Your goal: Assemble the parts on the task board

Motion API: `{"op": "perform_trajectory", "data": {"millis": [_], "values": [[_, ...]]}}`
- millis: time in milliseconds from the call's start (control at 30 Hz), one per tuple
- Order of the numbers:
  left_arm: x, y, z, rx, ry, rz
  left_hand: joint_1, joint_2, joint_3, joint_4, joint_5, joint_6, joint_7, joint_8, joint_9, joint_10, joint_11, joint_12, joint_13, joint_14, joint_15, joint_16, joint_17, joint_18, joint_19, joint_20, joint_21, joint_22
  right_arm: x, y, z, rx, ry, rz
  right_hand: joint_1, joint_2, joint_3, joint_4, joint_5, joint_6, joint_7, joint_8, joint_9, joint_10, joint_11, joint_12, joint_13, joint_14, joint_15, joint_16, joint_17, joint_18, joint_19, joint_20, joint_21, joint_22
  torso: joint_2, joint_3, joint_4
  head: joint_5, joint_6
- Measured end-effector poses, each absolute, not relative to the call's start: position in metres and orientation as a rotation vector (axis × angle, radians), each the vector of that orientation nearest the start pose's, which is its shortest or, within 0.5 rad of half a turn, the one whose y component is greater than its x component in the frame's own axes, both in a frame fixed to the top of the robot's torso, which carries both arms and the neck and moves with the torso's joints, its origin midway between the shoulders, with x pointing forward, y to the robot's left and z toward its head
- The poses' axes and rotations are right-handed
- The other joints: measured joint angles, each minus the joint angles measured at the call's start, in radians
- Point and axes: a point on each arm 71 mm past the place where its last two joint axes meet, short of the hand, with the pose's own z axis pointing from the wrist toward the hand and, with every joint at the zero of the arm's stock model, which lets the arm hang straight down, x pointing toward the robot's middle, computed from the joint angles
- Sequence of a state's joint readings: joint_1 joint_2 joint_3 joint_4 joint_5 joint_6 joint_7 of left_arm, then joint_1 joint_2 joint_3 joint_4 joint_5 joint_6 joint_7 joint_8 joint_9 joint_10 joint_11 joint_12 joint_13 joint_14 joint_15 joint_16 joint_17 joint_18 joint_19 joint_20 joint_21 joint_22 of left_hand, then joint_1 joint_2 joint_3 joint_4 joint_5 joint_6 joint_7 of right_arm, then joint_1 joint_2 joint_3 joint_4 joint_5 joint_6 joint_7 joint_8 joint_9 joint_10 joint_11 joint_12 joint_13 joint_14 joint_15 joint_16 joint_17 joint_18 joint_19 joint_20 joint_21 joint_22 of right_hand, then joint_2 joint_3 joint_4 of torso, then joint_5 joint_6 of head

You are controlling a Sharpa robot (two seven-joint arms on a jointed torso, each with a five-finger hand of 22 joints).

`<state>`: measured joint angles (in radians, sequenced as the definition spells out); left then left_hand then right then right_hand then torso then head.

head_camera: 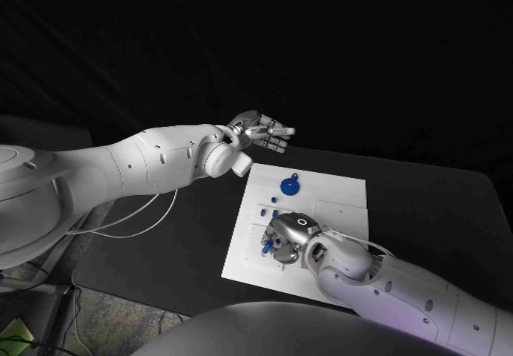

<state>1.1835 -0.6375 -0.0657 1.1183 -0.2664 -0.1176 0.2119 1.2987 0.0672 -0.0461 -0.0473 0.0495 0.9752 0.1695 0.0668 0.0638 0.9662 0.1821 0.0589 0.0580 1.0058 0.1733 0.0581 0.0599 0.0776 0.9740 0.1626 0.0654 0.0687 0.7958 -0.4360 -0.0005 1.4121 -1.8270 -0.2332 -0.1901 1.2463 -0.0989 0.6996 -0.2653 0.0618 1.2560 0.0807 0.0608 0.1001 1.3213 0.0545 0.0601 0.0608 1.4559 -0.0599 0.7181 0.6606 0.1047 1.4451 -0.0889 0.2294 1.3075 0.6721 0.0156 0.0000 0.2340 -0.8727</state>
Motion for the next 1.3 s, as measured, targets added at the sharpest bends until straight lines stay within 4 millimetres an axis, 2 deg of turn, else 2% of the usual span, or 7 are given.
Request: {"op": "perform_trajectory", "data": {"millis": [1300], "values": [[0.545, 0.212, -0.230, -0.931, 1.717, -1.313, 0.000, 0.000, 0.000, 0.000, 0.000, 0.000, 0.000, 0.000, 0.000, 0.000, 0.000, 0.000, 0.000, 0.000, 0.000, 0.000, 0.000, 0.000, 0.000, 0.000, 0.000, 0.000, 0.369, -0.016, -0.351, -0.478, 1.890, 0.802, 0.000, -0.003, 0.003, 0.003, -0.001, 0.001, -0.003, 0.000, 0.000, 0.001, -0.002, -0.004, 0.001, -0.002, -0.002, 0.000, 0.000, -0.005, 0.000, 0.000, 0.004, 0.000, 0.000, -0.0010, -0.0002, 0.001, 0.000]]}}
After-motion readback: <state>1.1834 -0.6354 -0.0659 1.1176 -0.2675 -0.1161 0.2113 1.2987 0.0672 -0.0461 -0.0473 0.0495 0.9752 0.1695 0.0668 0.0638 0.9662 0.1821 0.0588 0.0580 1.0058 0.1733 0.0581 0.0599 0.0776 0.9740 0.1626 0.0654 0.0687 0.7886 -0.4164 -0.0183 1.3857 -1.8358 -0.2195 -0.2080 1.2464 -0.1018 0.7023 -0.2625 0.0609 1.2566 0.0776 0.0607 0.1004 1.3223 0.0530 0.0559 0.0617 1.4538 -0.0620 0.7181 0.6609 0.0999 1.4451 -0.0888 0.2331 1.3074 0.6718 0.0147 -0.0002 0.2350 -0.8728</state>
